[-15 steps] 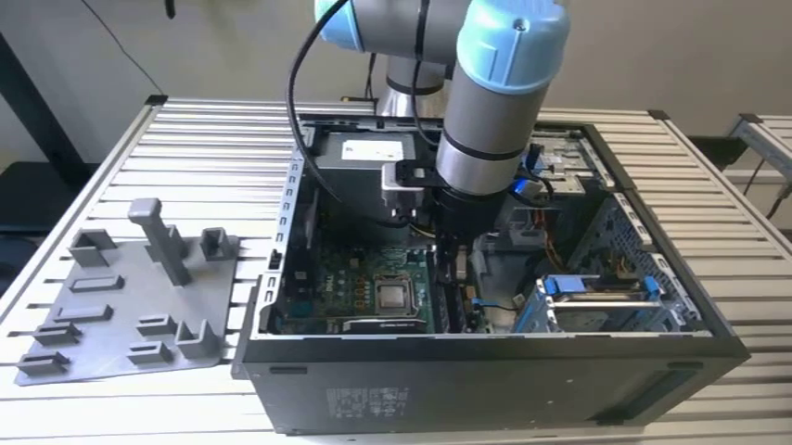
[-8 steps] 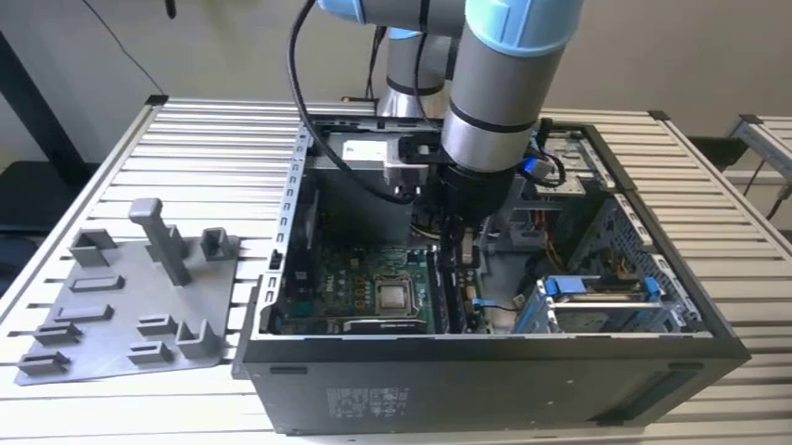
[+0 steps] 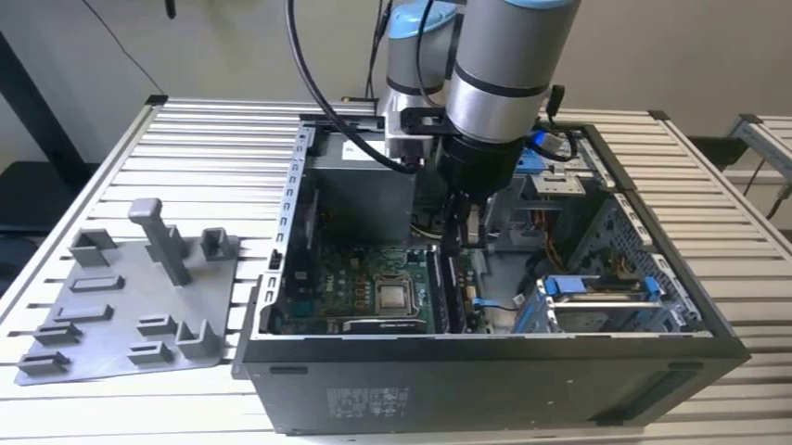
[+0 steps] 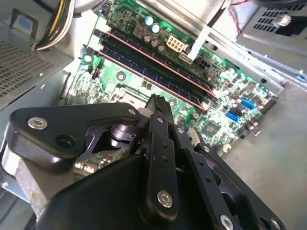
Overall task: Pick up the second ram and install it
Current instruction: 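Press down the second ram until it locks into place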
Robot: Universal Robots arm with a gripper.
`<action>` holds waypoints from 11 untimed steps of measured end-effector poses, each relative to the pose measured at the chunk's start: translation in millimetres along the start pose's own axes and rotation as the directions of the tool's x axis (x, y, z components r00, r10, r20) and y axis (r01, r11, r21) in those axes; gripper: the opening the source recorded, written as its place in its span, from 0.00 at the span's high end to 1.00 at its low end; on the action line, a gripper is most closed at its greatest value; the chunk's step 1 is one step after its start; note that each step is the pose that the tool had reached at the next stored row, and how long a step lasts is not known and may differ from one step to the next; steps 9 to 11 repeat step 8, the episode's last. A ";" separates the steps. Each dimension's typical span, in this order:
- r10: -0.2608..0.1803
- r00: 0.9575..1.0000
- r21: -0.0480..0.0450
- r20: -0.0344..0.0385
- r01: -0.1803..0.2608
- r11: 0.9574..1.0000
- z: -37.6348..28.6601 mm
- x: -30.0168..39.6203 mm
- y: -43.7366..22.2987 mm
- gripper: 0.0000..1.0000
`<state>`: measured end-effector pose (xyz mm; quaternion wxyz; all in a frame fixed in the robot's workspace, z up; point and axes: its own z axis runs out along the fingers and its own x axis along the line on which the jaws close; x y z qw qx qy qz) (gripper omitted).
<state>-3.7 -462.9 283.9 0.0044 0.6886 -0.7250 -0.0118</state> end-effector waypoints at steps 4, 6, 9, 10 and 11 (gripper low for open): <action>0.000 1.000 0.000 0.000 0.000 1.000 -1.0 0.0 0.0 0.89; 0.000 1.000 0.000 0.000 0.000 1.000 -1.2 0.0 0.0 0.89; 0.000 1.000 0.000 0.000 0.000 1.000 -1.4 0.0 0.0 0.89; 0.000 1.000 0.000 0.000 0.000 1.000 -1.4 0.0 0.0 0.89; 0.000 1.000 0.000 0.000 0.000 1.000 -1.4 0.0 0.0 0.89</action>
